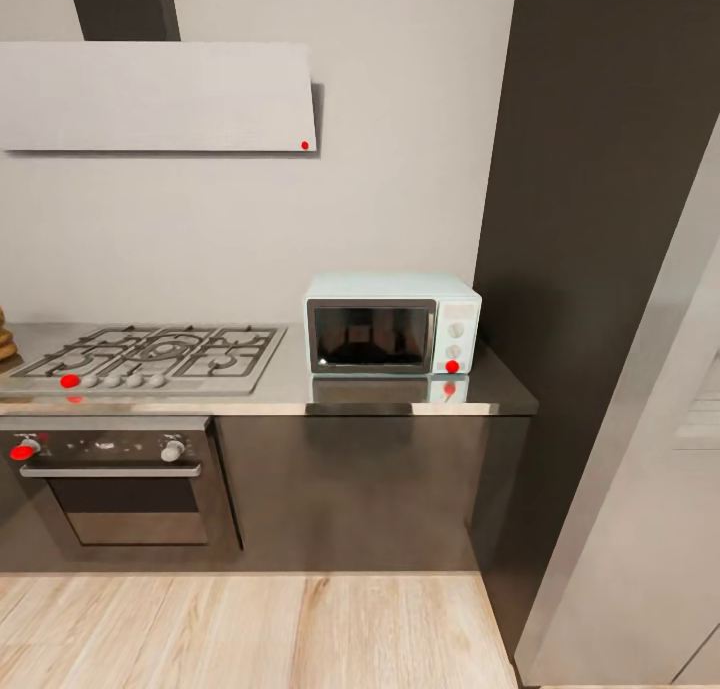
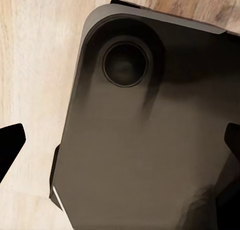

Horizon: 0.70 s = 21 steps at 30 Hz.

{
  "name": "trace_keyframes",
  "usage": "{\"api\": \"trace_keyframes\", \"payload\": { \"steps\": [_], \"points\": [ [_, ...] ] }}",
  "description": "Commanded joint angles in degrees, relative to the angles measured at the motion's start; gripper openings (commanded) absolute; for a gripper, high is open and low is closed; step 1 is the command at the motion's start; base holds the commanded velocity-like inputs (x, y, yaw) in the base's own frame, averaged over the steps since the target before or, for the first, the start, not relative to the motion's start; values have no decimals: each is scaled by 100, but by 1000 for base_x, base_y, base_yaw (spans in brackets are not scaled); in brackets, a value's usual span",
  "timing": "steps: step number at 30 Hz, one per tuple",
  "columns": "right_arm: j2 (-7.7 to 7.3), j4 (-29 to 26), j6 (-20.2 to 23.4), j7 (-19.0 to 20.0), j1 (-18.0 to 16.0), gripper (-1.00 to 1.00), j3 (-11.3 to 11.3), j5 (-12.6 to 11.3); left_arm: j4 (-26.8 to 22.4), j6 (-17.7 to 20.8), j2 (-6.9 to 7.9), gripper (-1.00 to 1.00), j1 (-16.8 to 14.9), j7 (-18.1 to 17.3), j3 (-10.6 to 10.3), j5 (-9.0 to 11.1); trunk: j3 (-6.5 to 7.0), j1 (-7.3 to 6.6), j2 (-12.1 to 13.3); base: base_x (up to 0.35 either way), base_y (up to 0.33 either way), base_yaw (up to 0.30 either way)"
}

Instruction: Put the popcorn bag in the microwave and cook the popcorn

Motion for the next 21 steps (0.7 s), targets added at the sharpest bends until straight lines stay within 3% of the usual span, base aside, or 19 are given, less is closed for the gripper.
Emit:
{"api": "trace_keyframes", "payload": {
  "steps": [1,4,9,11,14,21],
  "points": [
    [6,-151,188,-31,-199,100,12,7,-9,-6,-2,100,1,4,24,8,-6,0,-3,0,0,0],
    [62,-254,874,-121,-1148,100,21,-9,-9,-6,2,100,0,4,21,8,-6,0,-3,0,0,0],
    [216,-259,1202,-405,-2455,100,23,-21,-17,-6,6,100,0,4,24,8,-6,0,-3,0,0,0],
    [231,-299,1603,-579,-3117,100,21,-10,-18,-6,6,100,-3,4,24,8,-6,0,-3,0,0,0],
    [264,-325,1868,-637,-3718,100,18,-7,-19,-6,6,100,-3,4,25,8,-6,0,-3,0,0,0],
    [503,-460,1929,-1009,-4715,100,18,-13,-29,-6,5,100,-2,4,23,8,-6,0,-3,0,0,0]
  ]
}}
